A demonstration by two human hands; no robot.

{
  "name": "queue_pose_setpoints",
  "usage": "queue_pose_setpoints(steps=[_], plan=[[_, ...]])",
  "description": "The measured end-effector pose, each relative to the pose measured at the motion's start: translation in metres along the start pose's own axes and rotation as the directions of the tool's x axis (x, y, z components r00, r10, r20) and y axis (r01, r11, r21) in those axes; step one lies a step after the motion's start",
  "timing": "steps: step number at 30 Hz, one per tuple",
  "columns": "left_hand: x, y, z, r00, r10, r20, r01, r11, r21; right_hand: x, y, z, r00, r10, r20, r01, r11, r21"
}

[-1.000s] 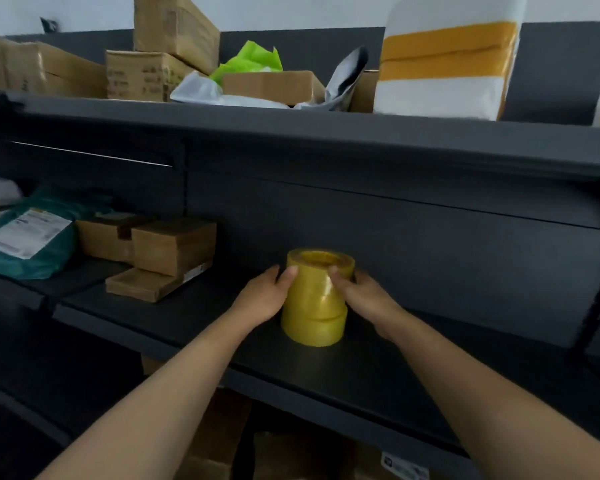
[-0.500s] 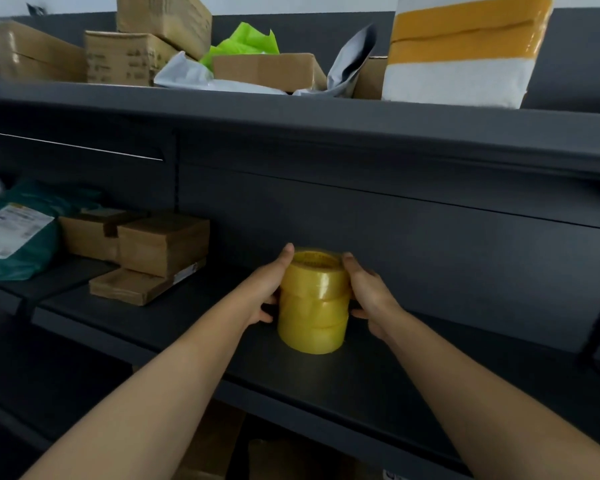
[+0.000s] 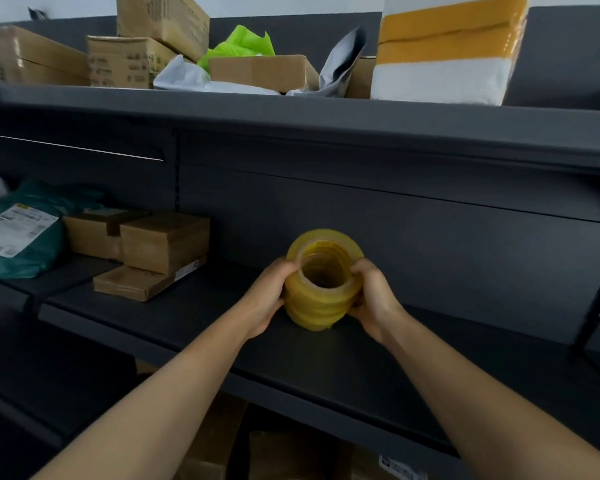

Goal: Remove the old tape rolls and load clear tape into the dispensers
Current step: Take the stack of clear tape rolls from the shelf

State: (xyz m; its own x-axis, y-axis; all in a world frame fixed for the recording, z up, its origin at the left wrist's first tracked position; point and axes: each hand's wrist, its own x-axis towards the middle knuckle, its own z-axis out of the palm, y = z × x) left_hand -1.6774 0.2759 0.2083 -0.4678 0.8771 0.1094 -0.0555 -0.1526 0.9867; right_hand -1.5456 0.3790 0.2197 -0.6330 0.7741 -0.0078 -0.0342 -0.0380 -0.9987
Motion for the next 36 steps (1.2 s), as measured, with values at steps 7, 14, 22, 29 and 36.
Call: queue_pose_setpoints(steps=[7, 14, 22, 29, 36], plan=[[-0.023, -0.017, -0.005, 0.985, 0.073, 0.159, -0.113, 0.959, 0.260, -0.023, 0.017, -0.013, 0.990, -0.120, 0.077, 0.131, 0.980, -0.150], [-0.047, -0.025, 0.003, 0.974, 0.018, 0.225, -0.108, 0.913, 0.394, -0.045, 0.029, -0.024, 0.975, -0.107, 0.195, 0.152, 0.961, -0.232], [-0.053, -0.031, 0.005, 0.975, -0.009, 0.223, -0.033, 0.982, 0.183, -0.047, 0.039, -0.028, 0.964, -0.104, 0.246, 0.144, 0.978, -0.148], [-0.048, -0.029, 0.024, 0.998, -0.058, 0.022, 0.059, 0.998, -0.018, -0.037, 0.043, -0.015, 0.995, -0.048, 0.092, 0.046, 0.999, 0.023], [-0.065, -0.025, 0.037, 0.990, 0.089, -0.108, -0.104, 0.985, -0.138, -0.068, 0.036, -0.007, 0.984, -0.180, 0.014, 0.178, 0.981, 0.078]])
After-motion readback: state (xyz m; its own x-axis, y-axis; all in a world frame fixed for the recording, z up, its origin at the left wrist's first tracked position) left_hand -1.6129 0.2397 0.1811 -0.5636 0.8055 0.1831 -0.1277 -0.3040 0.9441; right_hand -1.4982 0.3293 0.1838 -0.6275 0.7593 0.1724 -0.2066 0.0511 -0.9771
